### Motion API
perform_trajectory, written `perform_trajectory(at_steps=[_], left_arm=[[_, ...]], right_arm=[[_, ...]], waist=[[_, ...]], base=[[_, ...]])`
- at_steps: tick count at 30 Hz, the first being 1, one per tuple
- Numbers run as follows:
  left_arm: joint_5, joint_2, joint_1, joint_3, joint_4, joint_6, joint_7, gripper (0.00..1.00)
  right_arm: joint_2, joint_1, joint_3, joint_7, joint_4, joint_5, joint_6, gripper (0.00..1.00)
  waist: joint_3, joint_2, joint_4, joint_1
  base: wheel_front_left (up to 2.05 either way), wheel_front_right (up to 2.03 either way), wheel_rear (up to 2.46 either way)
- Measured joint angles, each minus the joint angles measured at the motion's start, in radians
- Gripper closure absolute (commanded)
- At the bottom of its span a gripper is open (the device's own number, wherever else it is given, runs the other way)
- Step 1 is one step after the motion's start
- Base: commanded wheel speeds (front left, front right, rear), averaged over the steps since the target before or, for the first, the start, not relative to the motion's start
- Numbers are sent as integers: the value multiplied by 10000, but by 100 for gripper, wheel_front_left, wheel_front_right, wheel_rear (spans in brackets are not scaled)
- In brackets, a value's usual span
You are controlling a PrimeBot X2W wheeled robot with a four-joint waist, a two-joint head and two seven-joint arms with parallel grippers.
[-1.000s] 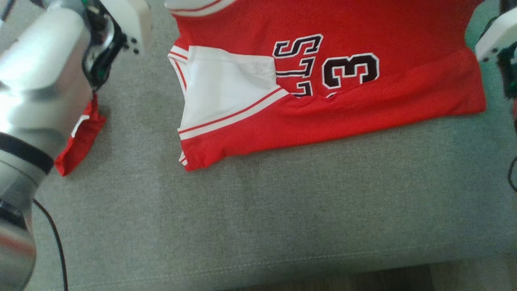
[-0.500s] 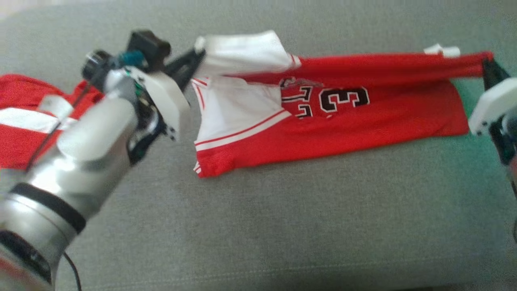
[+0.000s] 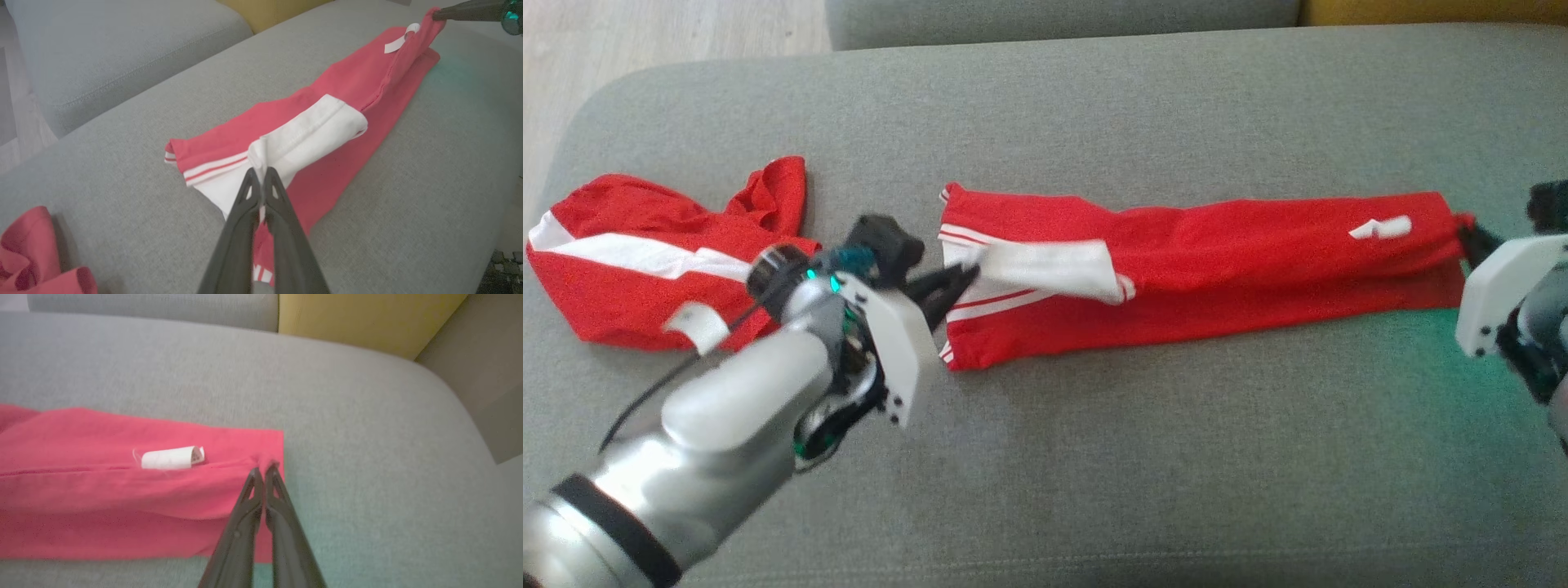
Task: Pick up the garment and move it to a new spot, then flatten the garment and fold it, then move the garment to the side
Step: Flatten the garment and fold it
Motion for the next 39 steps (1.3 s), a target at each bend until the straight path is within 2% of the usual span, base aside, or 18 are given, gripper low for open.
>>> perform_trajectory(at_steps=[6, 11, 12, 13, 14, 15, 16, 23, 27, 34, 36, 39], left_arm=[[-8, 100, 570, -228, -633, 272, 414, 100], [-8, 92, 644, -234, -483, 431, 474, 100], [-21, 92, 645, -234, -414, 426, 500, 100], [-21, 86, 645, -236, -376, 418, 596, 100], [-21, 82, 650, -242, -357, 401, 631, 76], [-33, 75, 654, -242, -318, 407, 640, 18], [-94, 65, 655, -238, -274, 428, 635, 0], [-368, 54, 895, 94, -84, 719, 86, 0], [-608, 31, 1095, 531, -2, 1011, -583, 0], [-1304, -378, 1747, 2217, 123, 2002, -2023, 0], [-744, -378, 1948, 2535, 90, 2489, -2079, 0], [-52, -642, 2607, 4358, -782, 2999, -2094, 0]], right_arm=[[-548, 478, 986, 1133, -738, 566, 0, 100], [-918, 438, 1582, 1616, -1175, 736, 0, 100], [-922, 439, 1638, 1626, -1208, 750, 0, 62], [-922, 438, 1632, 1749, -1206, 878, 0, 0], [-922, 438, 1634, 1889, -1189, 1011, 0, 0], [-930, 438, 1664, 2034, -1179, 1064, 0, 0], [-947, 438, 1699, 2125, -1160, 1062, 0, 0], [-1147, 429, 1444, 1753, -759, 1057, 0, 0], [-1032, 377, 828, 694, -527, 1041, 0, 0], [-127, 258, -249, -2228, -940, 1043, 0, 0], [79, 327, -596, -2744, -1149, 1039, 0, 0], [259, 777, -1243, -3032, -1770, 846, 0, 0]], waist=[[18, 0, -33, 0], [230, 0, -132, 0], [251, 0, -153, 0], [267, 0, -175, 0], [273, 0, -190, 0], [264, 0, -202, 0], [245, 0, -217, 0], [-32, 0, -277, 0], [-316, 0, -299, 0], [-817, 0, -353, 0], [-937, 0, -373, 0], [-1052, 0, -406, 0]], base=[[0, 0, 0], [0, 0, 0], [0, 0, 0], [0, 0, 0], [0, 0, 0], [0, 0, 0], [0, 0, 0], [0, 0, 0], [0, 0, 0], [0, 0, 0], [0, 0, 0], [0, 0, 0]])
